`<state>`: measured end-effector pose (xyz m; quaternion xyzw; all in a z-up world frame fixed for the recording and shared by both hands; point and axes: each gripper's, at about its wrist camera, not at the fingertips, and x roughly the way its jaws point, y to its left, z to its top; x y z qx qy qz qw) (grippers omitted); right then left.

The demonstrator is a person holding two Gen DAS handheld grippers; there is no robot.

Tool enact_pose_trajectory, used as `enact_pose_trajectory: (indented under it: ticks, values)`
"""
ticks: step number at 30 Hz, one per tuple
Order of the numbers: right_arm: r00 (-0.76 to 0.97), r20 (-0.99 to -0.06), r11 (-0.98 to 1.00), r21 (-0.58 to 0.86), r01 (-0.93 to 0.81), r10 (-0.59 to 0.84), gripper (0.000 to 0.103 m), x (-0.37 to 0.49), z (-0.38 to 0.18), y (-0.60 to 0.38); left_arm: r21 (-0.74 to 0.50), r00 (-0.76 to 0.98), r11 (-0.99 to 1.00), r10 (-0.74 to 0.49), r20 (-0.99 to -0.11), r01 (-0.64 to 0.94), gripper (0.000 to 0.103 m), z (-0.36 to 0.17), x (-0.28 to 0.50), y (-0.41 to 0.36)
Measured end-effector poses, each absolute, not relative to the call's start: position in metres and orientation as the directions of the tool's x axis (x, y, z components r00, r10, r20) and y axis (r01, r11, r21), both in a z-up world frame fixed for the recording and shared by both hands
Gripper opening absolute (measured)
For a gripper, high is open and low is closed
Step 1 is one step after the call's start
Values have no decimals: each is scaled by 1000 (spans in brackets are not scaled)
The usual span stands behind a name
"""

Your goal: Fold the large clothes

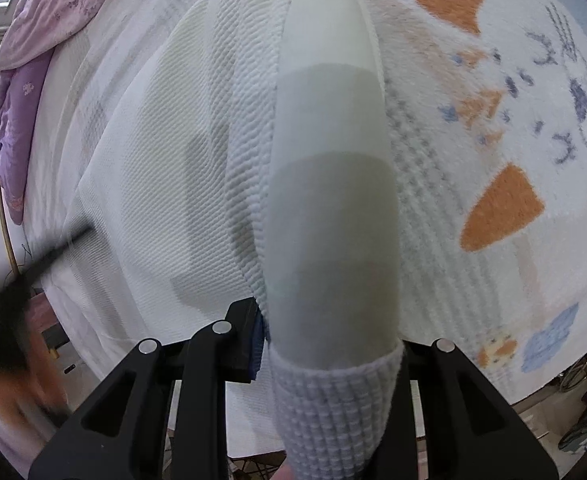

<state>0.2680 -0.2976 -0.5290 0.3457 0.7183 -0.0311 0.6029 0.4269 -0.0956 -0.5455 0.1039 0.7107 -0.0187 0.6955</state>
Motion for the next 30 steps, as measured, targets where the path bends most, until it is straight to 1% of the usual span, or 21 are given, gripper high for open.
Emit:
enact_pose_trajectory:
  ticks: [2,4,6,8,11,12,13,15,19,21,26,30]
  values:
    - [-19,-883,748,386,540,470,28,270,-533,-301,80,-76,992,88,-993,102,1,-575,450,-87]
    - [-31,-878,741,383,552,477,28,269,-534,-303,78,-89,994,85,-992,78,1,-574,457,-87]
    - [-56,-878,744,367,559,475,28,270,-533,-304,96,-87,987,107,-990,129,0,-563,452,-81]
    - [-59,-881,754,365,546,469,28,272,-530,-304,69,-150,987,91,-985,147,0,-558,412,-78]
    - [-63,-883,759,360,542,465,28,271,-533,-301,71,-167,991,90,-982,116,0,-559,355,-67]
    - [-59,-883,755,362,547,466,28,271,-533,-302,70,-206,994,87,-975,88,0,-562,334,-62]
    - [-57,-883,756,363,544,465,28,271,-533,-301,67,-169,995,78,-982,71,0,-558,319,-60]
    - [-53,-899,785,350,511,435,28,272,-529,-297,78,-96,993,87,-992,87,0,-550,308,-62]
    - [-7,-928,829,329,452,372,21,271,-506,-280,50,-62,999,51,-997,18,0,-554,310,-55]
    - [16,-935,852,330,407,354,21,272,-490,-271,72,-42,996,74,-996,53,0,-557,307,-52]
    - [94,-915,865,403,300,393,20,275,-442,-247,134,0,987,135,-991,91,0,-564,321,-60]
    - [106,-923,906,384,175,371,19,276,-414,-213,97,2,995,97,-995,27,0,-567,311,-55]
